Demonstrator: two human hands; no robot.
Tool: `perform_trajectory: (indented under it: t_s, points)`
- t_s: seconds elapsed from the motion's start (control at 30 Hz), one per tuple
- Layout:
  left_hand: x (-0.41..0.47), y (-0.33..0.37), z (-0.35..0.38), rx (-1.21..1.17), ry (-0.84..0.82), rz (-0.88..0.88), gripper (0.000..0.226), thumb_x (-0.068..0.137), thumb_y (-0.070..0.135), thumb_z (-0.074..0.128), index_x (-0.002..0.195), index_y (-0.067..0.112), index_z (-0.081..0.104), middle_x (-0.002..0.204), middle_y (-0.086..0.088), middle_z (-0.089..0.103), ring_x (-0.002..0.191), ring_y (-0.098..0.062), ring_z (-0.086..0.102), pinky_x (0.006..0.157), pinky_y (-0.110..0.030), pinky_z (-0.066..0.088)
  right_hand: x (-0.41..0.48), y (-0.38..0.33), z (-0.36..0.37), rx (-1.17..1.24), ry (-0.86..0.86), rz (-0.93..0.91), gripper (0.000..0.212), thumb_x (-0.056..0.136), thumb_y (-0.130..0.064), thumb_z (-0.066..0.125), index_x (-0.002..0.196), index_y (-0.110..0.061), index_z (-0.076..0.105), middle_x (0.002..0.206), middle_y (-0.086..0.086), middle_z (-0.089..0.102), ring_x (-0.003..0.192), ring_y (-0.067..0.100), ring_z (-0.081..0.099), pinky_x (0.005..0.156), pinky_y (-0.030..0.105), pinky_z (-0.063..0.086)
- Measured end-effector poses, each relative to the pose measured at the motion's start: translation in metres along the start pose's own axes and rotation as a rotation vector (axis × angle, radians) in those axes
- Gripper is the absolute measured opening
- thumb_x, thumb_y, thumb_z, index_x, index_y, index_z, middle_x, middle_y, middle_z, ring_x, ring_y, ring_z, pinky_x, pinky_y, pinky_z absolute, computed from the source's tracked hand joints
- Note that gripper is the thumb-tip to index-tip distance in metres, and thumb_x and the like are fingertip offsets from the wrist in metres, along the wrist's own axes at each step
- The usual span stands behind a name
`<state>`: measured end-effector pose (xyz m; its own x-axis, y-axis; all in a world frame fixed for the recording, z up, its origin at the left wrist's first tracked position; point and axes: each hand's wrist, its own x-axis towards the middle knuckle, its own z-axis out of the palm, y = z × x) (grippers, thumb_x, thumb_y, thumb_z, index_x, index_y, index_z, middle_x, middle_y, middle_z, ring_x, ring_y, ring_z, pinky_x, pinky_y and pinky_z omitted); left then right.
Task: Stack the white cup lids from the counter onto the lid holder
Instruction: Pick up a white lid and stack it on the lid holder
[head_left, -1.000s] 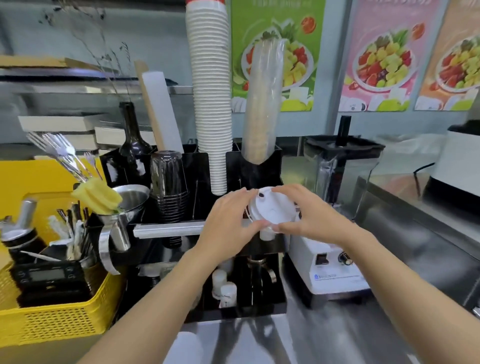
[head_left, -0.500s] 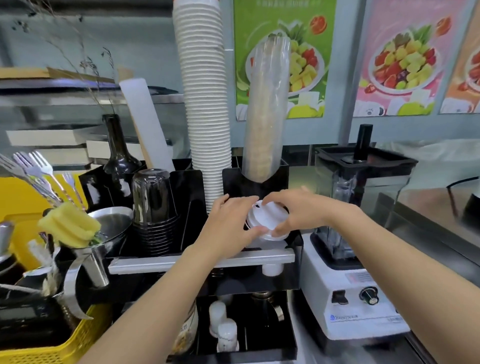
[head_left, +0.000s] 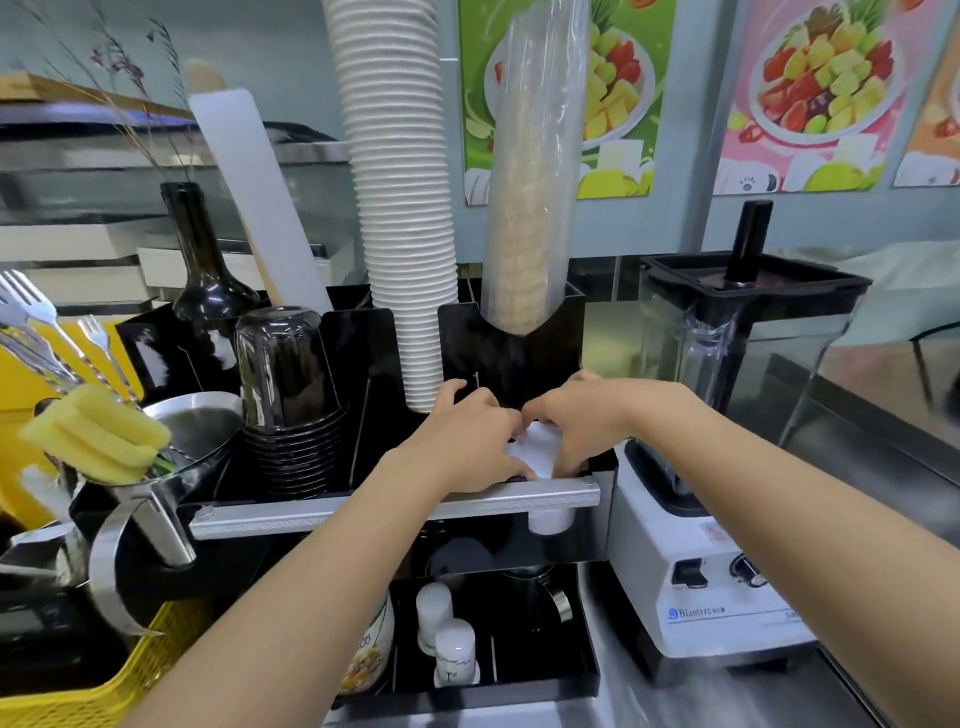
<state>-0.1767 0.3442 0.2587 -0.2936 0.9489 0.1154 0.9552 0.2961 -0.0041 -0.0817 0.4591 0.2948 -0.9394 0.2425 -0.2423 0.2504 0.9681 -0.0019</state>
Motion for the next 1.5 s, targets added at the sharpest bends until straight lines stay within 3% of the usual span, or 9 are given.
perform_trajectory:
  t_s: [0.1,0.23,0.43,0.63,0.83,0.97,1.13,1.3,1.5]
  points:
    - [0.004,0.000,-0.001,0.031,-0.074,0.002,0.042,0.085,0.050,0.049,0.112,0.018,0.056,0.104,0.000,0.062,0.122,-0.016,0.035,0.112,-0.044,0.002,0.004,-0.001,0.003,-0.045,-0.023,-0.002,0.055,0.079,-0.030,0.062,0.130,-0.030,0.041,0.075,-0.011,0.043,0.100,0.023,0.031,0.088,0.029,0.031]
    - [0.006,0.000,-0.001,0.063,-0.109,0.004,0.044,0.087,0.051,0.046,0.114,0.019,0.060,0.109,0.000,0.062,0.123,-0.016,0.031,0.111,-0.045,0.002,0.006,-0.002,0.004,-0.080,-0.050,-0.019,0.052,0.080,-0.022,0.056,0.130,-0.030,0.045,0.108,-0.003,0.060,0.107,0.023,0.037,0.089,0.026,0.022]
    - [0.005,-0.002,0.001,-0.007,-0.011,0.015,0.037,0.082,0.053,0.053,0.104,0.026,0.062,0.092,0.011,0.055,0.116,-0.011,0.037,0.112,-0.042,0.003,0.006,-0.004,0.002,-0.119,-0.085,0.000,0.049,0.081,-0.022,0.055,0.127,-0.038,0.047,0.124,-0.004,0.057,0.109,0.026,0.033,0.098,0.030,0.029]
    - [0.008,-0.004,0.001,0.028,-0.023,0.000,0.040,0.080,0.055,0.054,0.095,0.021,0.067,0.103,0.002,0.060,0.114,-0.011,0.039,0.113,-0.039,0.004,0.001,-0.008,-0.004,-0.081,-0.127,0.035,0.042,0.082,-0.027,0.059,0.122,-0.035,0.050,0.129,-0.003,0.053,0.114,0.027,0.034,0.079,0.027,0.025]
    - [0.011,-0.002,-0.002,0.078,-0.096,-0.001,0.042,0.084,0.054,0.048,0.104,0.022,0.066,0.112,-0.002,0.062,0.122,-0.013,0.035,0.114,-0.042,0.000,0.005,-0.012,-0.004,-0.150,-0.151,0.106,0.039,0.085,-0.028,0.056,0.121,-0.012,0.054,0.114,0.005,0.058,0.116,0.029,0.040,0.055,0.023,0.022]
    - [0.009,-0.001,-0.002,0.075,-0.155,-0.015,0.043,0.087,0.053,0.043,0.110,0.022,0.063,0.119,-0.006,0.055,0.129,-0.015,0.026,0.114,-0.042,-0.003,0.006,-0.013,-0.005,-0.153,-0.166,0.100,0.033,0.084,-0.029,0.057,0.113,-0.013,0.056,0.088,-0.002,0.053,0.112,0.027,0.044,0.055,0.022,0.025]
    - [0.010,-0.001,-0.002,0.069,-0.172,-0.040,0.042,0.088,0.052,0.042,0.111,0.024,0.062,0.124,-0.009,0.050,0.132,-0.019,0.021,0.114,-0.043,-0.004,0.006,-0.014,-0.005,-0.157,-0.161,0.082,0.043,0.083,-0.027,0.058,0.125,-0.020,0.050,0.113,-0.002,0.055,0.105,0.024,0.042,0.081,0.030,0.034]
    - [0.016,-0.007,0.003,0.049,-0.221,-0.047,0.034,0.087,0.051,0.042,0.102,0.028,0.062,0.127,0.000,0.047,0.130,-0.028,0.022,0.114,-0.046,0.004,0.007,-0.015,-0.002,-0.142,-0.145,0.130,0.043,0.083,-0.033,0.055,0.121,-0.014,0.054,0.098,0.004,0.052,0.110,0.026,0.035,0.054,0.024,0.022]
    - [0.014,-0.003,0.001,0.073,-0.192,0.015,0.035,0.093,0.040,0.036,0.108,0.025,0.063,0.121,0.002,0.054,0.120,-0.018,0.028,0.109,-0.040,0.009,0.009,-0.015,0.000,-0.180,-0.148,0.121,0.043,0.083,-0.031,0.055,0.123,-0.016,0.054,0.096,0.001,0.051,0.097,0.023,0.033,0.061,0.027,0.023]
